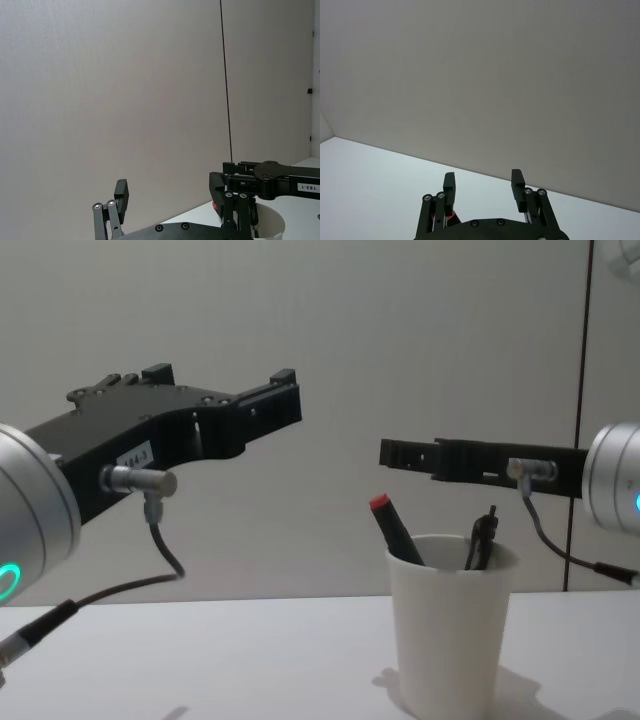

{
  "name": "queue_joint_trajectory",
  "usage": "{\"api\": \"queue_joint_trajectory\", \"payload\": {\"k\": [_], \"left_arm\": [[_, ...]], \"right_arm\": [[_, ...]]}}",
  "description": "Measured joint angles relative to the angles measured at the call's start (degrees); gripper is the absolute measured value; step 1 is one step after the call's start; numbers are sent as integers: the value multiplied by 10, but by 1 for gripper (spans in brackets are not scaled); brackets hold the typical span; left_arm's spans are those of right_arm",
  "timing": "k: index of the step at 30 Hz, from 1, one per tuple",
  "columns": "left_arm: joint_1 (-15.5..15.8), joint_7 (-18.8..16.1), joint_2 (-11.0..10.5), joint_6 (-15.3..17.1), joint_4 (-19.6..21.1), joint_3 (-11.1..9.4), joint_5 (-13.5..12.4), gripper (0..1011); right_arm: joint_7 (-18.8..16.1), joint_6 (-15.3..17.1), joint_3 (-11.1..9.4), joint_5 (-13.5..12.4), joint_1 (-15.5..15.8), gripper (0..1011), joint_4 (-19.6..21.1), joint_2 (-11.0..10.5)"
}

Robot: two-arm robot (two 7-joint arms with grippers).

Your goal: Place the pen into the pen holder.

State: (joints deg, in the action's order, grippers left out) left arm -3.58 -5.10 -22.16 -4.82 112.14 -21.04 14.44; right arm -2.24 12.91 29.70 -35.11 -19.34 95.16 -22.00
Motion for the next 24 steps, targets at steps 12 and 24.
{"api": "queue_joint_trajectory", "payload": {"k": [12, 24], "left_arm": [[0, 0, 0, 0, 0, 0, 0, 1003], [0, 0, 0, 0, 0, 0, 0, 1003]], "right_arm": [[0, -8, -5, -1, 0, 975, 9, -3], [12, -43, -40, -48, 20, 1001, 73, -50]]}}
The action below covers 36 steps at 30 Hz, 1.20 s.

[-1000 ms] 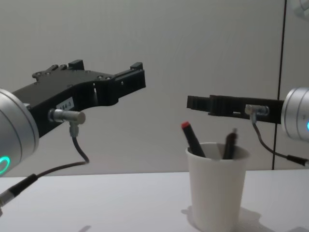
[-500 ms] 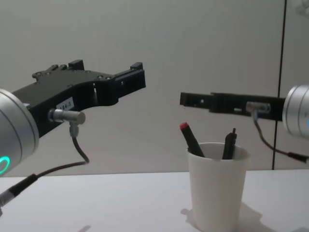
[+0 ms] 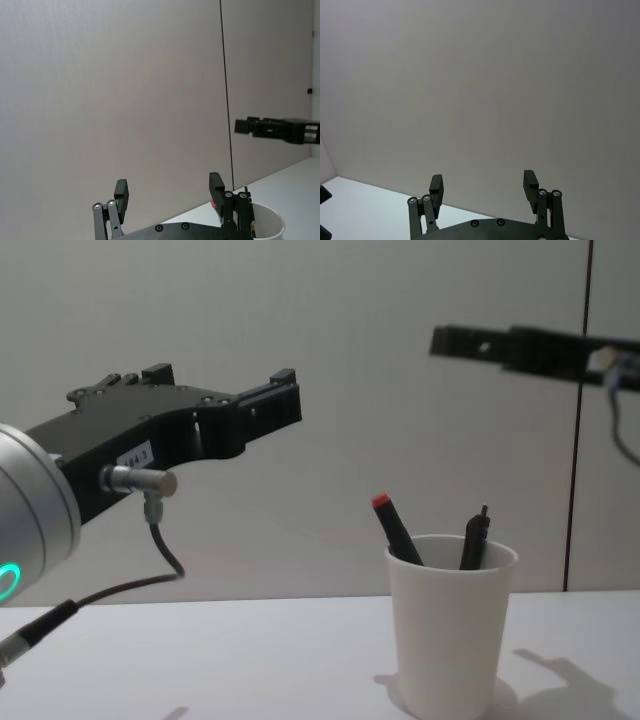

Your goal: Place the pen into the pen holder.

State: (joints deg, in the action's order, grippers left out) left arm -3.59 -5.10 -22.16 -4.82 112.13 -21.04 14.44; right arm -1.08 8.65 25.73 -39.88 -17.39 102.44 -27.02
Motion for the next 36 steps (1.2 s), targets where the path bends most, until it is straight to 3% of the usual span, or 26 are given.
{"api": "queue_joint_trajectory", "payload": {"k": [7, 16, 29, 36], "left_arm": [[0, 0, 0, 0, 0, 0, 0, 1003], [0, 0, 0, 0, 0, 0, 0, 1003], [0, 0, 0, 0, 0, 0, 0, 1003], [14, 5, 0, 4, -16, -4, -2, 1003]], "right_arm": [[10, -14, -18, -25, 15, 1001, 34, -30], [15, -23, -29, -40, 24, 1002, 55, -48], [18, -27, -34, -47, 29, 1001, 65, -56], [16, -30, -42, -26, 40, 1001, 60, -46]]}}
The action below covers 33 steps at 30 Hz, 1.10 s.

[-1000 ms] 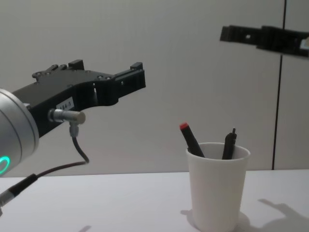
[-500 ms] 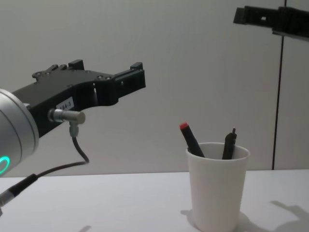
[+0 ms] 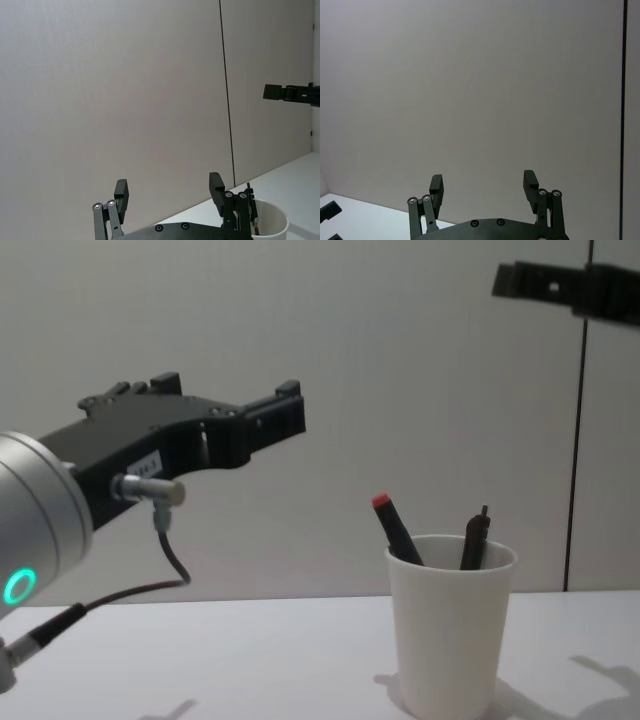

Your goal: Place the pen into the pen holder.

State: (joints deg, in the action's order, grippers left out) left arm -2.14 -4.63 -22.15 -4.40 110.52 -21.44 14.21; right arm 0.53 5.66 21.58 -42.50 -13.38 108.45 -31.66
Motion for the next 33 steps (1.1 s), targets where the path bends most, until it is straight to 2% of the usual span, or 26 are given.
{"api": "queue_joint_trajectory", "payload": {"k": [3, 13, 17, 18, 24, 33], "left_arm": [[10, 3, 0, 3, -11, -3, -2, 1003], [66, 22, 1, 22, -73, -20, -11, 1004], [87, 29, 1, 29, -96, -26, -15, 1003], [91, 31, 2, 30, -101, -27, -16, 1003], [127, 43, 2, 43, -140, -38, -23, 1003], [154, 52, 3, 51, -170, -46, -27, 1003]], "right_arm": [[-3, -2, -5, 13, 8, 1001, -4, 7], [-16, -13, -31, 94, 51, 1001, -26, 44], [-20, -16, -38, 115, 63, 1001, -32, 55], [-23, -19, -45, 134, 73, 1001, -37, 63], [-30, -25, -58, 174, 95, 1001, -49, 83], [-41, -35, -81, 242, 132, 1001, -68, 115]]}}
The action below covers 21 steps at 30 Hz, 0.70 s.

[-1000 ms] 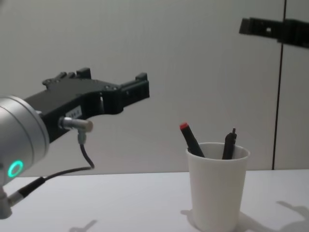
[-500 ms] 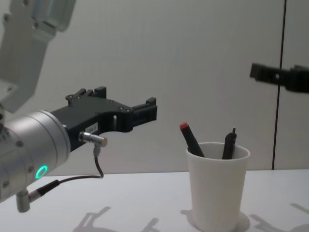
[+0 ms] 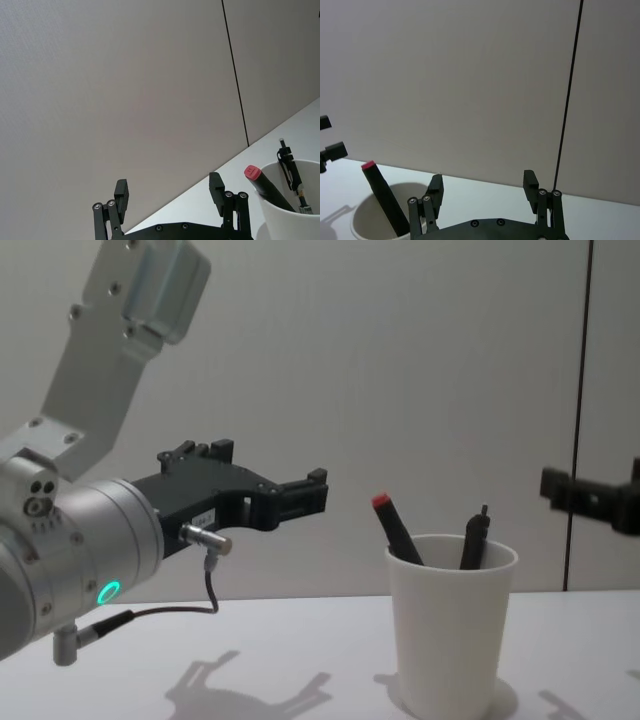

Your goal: Place the pen into the pen holder.

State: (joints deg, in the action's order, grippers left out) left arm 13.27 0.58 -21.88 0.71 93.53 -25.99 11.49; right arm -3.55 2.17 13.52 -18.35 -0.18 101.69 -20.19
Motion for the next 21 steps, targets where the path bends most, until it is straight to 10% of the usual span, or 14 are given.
{"api": "queue_joint_trajectory", "payload": {"k": [21], "left_arm": [[3, 1, 0, 1, -4, -1, 0, 1003]], "right_arm": [[-3, -3, -6, 19, 10, 1001, -5, 9]]}}
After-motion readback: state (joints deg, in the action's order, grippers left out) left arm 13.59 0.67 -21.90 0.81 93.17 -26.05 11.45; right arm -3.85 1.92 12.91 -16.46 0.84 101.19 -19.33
